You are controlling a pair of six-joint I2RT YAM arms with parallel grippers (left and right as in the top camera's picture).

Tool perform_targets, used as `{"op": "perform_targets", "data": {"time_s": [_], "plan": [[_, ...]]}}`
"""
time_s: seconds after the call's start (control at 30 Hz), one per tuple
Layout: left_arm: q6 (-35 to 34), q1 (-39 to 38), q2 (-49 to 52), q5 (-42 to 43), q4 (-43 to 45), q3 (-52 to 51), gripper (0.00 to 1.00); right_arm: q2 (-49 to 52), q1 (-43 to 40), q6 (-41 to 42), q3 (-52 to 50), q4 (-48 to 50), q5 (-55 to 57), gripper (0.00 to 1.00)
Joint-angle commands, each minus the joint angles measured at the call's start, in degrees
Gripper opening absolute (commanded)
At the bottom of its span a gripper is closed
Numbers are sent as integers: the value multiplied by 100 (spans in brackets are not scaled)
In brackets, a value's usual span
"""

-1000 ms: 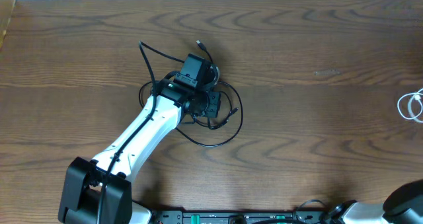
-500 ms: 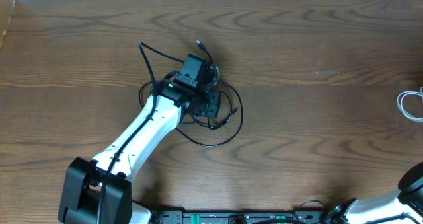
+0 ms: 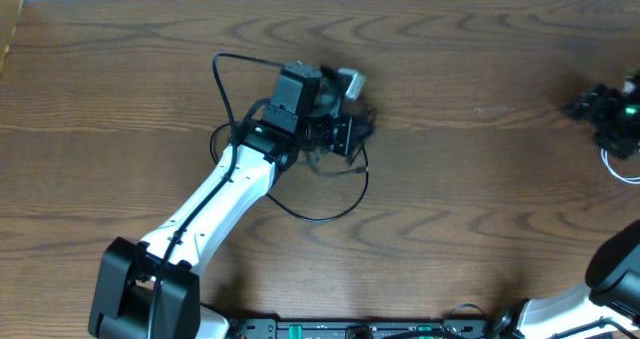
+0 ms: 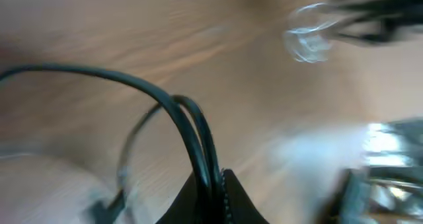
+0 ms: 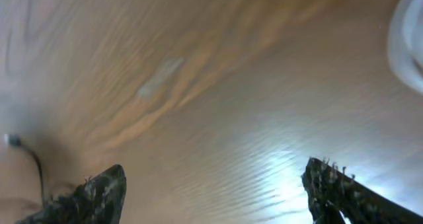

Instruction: Untangle cables

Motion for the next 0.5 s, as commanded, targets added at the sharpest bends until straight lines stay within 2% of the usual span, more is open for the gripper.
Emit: {"op": "perform_targets", "data": {"time_s": [0.0,0.07,0.23,0.47], "plan": [[-151,-214,13,2020,612,39,12,2,564,-566,-9,-129,-144,85],[-144,-278,13,2035,680,39,45,2,879,-721,-9,-199,-144,87],[33,-264,15,1478,157,39,66,2,1563,-949,-9,-317,-142,90],[330,-264,15,-649,-1259,39,68,2,2334,-951,-9,-398,-120,93]]}}
